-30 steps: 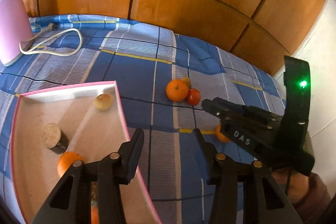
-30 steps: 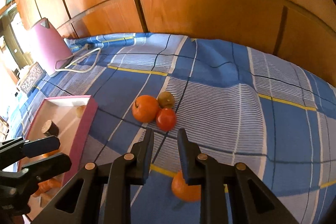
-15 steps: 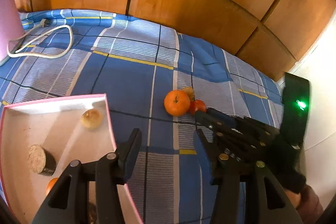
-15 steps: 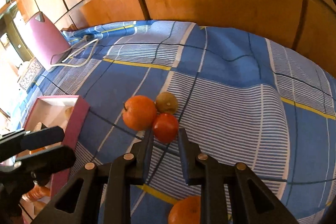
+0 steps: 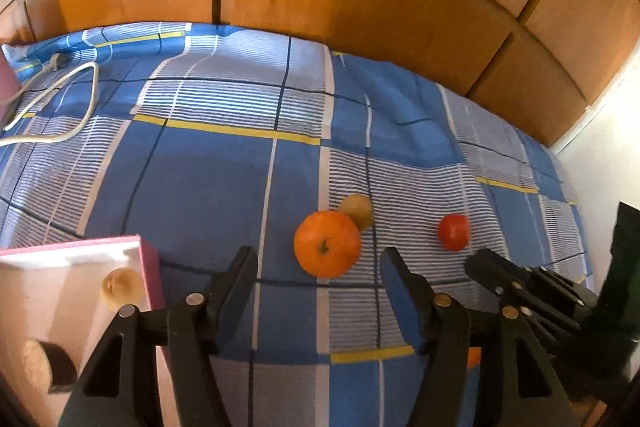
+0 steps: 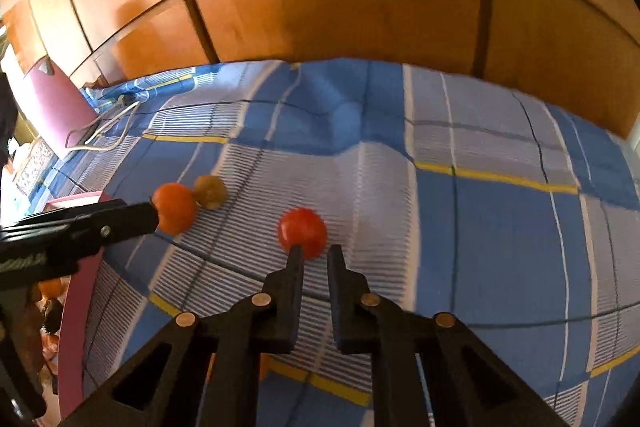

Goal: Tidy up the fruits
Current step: 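Grasp a tangerine with the left gripper while the right gripper reaches for the red tomato, then close the right gripper on the red tomato while the left gripper lifts the tangerine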

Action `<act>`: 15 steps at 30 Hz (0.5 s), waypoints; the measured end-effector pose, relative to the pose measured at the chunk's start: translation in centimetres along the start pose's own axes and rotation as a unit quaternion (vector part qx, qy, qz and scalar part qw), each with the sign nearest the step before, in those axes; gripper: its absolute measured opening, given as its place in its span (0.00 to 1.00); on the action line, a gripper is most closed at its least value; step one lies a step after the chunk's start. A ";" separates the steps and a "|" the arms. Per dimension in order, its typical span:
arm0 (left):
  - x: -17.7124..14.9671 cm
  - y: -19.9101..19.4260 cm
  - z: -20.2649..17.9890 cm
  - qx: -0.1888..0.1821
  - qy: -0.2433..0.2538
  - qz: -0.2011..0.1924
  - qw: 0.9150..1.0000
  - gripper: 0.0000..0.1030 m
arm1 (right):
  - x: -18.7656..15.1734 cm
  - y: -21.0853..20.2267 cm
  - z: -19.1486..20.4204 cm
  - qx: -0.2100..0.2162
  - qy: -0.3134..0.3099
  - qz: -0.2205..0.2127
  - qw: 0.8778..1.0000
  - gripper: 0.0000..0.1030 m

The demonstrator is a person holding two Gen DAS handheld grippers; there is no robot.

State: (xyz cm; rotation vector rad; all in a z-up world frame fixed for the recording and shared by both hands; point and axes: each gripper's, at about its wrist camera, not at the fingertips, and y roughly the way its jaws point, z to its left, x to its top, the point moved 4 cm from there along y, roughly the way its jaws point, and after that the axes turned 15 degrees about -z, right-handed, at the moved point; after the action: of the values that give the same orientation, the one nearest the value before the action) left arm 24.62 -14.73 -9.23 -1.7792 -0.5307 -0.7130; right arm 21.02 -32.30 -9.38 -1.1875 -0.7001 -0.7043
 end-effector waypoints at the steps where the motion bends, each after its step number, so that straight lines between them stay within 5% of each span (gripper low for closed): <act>1: 0.0 0.3 0.0 0.000 -0.001 0.002 1.000 0.61 | -0.1 0.1 -0.2 0.007 0.007 0.001 1.000 0.12; 5: 0.0 1.6 0.2 -0.001 -0.002 0.011 1.000 0.54 | 0.4 0.3 -0.3 0.030 0.024 -0.007 0.999 0.33; 9: -0.2 2.5 -0.1 -0.011 0.003 0.019 1.000 0.39 | 1.1 1.1 -0.1 0.029 0.014 -0.008 0.999 0.33; 15: 0.0 2.5 -0.1 -0.015 0.007 0.013 1.000 0.38 | 1.6 3.1 0.4 0.027 -0.018 0.005 0.999 0.30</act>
State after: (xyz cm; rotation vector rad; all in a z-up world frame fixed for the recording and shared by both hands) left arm 26.25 -15.55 -10.96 -1.8037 -0.4879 -0.7178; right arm 24.36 -31.36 -9.78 -1.1563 -0.7381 -0.6527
